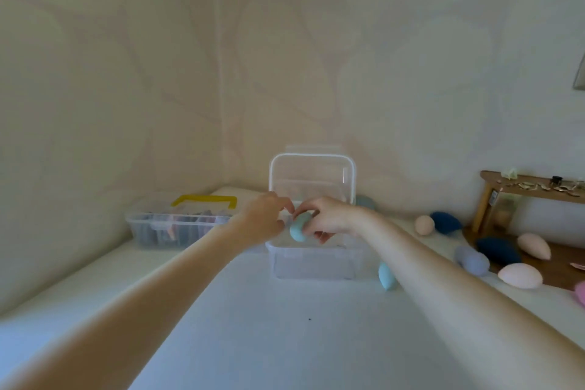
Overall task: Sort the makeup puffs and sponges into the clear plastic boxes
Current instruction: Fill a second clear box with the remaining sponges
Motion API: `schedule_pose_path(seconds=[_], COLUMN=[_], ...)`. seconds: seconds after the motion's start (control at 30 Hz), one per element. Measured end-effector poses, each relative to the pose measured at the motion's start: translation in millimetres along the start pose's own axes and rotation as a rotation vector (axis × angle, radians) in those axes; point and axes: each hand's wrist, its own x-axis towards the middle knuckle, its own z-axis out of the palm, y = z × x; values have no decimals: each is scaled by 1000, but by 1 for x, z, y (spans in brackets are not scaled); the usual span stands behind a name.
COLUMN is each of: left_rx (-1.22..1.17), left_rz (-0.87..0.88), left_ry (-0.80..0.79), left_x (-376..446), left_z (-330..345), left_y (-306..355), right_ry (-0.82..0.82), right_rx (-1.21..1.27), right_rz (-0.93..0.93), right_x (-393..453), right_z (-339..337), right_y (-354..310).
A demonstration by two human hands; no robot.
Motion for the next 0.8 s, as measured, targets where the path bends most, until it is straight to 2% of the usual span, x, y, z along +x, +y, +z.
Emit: schedule_pose_path(seconds=[0.07,0.23,0.33,0.4,0.5,0.57,0.6,0.7,0.8], left_rx=[84,62,135,119,97,109,128,223,289], left_rz=[31,38,29,20,-3,-20,-21,9,31], left_ry=[-6,-36,-24,-14,33,49,46,23,5], left_x=[0,5,8,10,11,11,11,14,14], left_z=[5,13,12,10,8,10,12,21,26], left_y=[1,4,2,-2,-6,-5,-3,2,5], right_ry=[14,180,133,129,299,375,349,39,-151], right_rx=[-3,115,123,35,-170,-393,-508,-798,-907], right_rz=[22,65,31,3,-48,-21,30,365,532], right_x=[7,15,11,7,-7,-24,-32,-48,-61], right_z=[11,20,17,9,-21,-42,-50,-57,-53], right_y=[-1,0,1,2,9,11,14,26,49])
